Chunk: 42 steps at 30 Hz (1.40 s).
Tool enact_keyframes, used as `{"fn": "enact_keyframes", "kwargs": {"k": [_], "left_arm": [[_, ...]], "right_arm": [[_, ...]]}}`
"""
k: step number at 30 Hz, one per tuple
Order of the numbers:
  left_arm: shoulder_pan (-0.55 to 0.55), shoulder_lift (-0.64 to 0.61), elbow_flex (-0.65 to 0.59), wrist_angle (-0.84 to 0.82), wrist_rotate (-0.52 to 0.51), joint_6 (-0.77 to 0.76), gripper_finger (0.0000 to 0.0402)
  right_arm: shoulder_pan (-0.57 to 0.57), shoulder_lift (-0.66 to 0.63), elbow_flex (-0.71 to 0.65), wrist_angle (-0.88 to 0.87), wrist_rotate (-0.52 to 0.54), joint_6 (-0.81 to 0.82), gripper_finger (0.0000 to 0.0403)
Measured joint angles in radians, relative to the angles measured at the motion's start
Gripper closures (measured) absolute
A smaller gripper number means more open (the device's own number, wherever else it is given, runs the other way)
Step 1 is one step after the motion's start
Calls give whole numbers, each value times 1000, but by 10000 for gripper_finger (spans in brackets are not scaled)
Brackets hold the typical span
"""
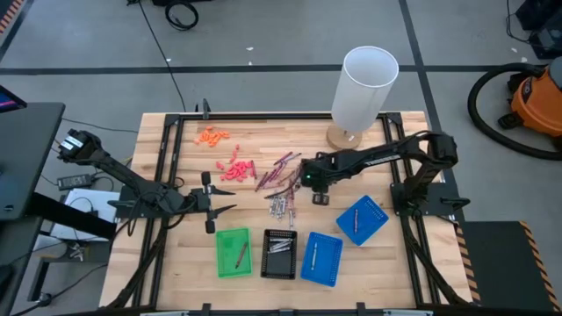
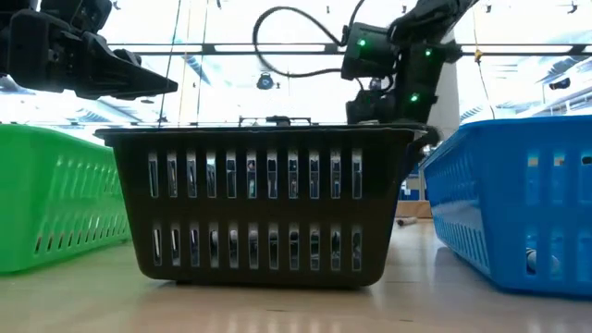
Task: Sort crayons
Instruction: Put the black crayon into the black basket
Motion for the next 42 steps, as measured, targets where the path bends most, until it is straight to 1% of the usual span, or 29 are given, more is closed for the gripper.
{"fn": "enact_keyframes", "kwargs": {"k": [4, 6, 14, 20, 23, 27, 32, 39, 42], "left_arm": [[0, 0, 0, 5, 0, 1, 228], [0, 0, 0, 6, 0, 1, 228], [0, 0, 0, 6, 0, 10, 228], [1, 0, 0, 5, 0, 12, 228], [1, 0, 0, 4, 0, 12, 228], [1, 0, 0, -1, 0, 10, 228], [1, 0, 0, -2, 0, 8, 228], [1, 0, 0, -3, 0, 8, 228], [1, 0, 0, -3, 0, 8, 228]], "right_arm": [[0, -13, 0, -57, -57, -258, 277], [0, -4, 0, -85, -68, -329, 278], [-2, 62, 0, -146, -76, -340, 282], [-3, 75, 0, -177, -88, -369, 282], [-13, 83, -3, -172, -124, -388, 282], [-35, 106, -3, -181, -143, -395, 289], [-47, 129, 0, -177, -150, -446, 315], [-49, 129, -2, -171, -149, -444, 368], [-46, 129, -1, -165, -148, -424, 380]]}}
